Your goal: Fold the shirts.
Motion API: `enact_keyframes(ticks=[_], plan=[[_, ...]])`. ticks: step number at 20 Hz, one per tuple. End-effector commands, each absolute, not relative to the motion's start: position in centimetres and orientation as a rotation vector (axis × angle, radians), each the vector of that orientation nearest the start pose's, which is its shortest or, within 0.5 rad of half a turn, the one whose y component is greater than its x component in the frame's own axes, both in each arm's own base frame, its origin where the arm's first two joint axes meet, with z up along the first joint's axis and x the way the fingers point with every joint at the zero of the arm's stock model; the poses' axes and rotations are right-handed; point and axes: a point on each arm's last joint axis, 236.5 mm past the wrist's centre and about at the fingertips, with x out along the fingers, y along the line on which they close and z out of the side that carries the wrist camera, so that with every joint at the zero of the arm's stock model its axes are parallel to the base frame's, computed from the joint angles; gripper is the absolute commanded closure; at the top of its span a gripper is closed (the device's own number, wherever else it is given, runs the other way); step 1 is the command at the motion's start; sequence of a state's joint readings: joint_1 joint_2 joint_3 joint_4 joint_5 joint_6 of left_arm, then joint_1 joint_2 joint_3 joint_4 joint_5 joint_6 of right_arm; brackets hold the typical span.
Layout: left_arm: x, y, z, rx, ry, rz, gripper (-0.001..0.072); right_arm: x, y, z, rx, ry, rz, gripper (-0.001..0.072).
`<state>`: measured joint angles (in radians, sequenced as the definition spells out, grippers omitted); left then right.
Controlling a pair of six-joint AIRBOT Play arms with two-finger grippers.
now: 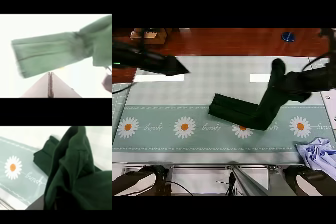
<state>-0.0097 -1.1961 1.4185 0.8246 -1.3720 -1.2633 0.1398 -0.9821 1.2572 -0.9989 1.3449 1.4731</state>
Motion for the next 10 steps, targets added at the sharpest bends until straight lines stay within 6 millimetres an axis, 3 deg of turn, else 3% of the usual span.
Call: enact_keyframes(ticks=[1, 3, 5, 7, 8, 10], plan=[[35.0, -7.0, 22.0, -0.269, 0.868, -0.491, 0.0677, 32.3, 22.4, 13.2, 0.222, 1.103, 0.664, 0.0677], [34.2, -4.5, 23.9, -0.274, 0.801, -0.414, 0.0677, 32.5, 25.5, 10.1, 0.207, 1.168, 0.695, 0.0677], [33.5, -4.0, 25.0, -0.266, 0.768, -0.39, 0.0677, 32.9, 28.4, 6.8, 0.217, 1.223, 0.692, 0.0658], [33.1, -4.4, 25.4, -0.26, 0.76, -0.401, 0.0677, 33.4, 31.0, 3.9, 0.23, 1.244, 0.691, 0.0412], [33.1, -4.5, 25.3, -0.258, 0.763, -0.405, 0.0677, 33.4, 32.1, 2.7, 0.232, 1.255, 0.697, 0.0331], [33.2, -4.6, 25.2, -0.258, 0.765, -0.408, 0.0677, 32.7, 32.5, 1.5, 0.211, 1.29, 0.709, 0.0301]])
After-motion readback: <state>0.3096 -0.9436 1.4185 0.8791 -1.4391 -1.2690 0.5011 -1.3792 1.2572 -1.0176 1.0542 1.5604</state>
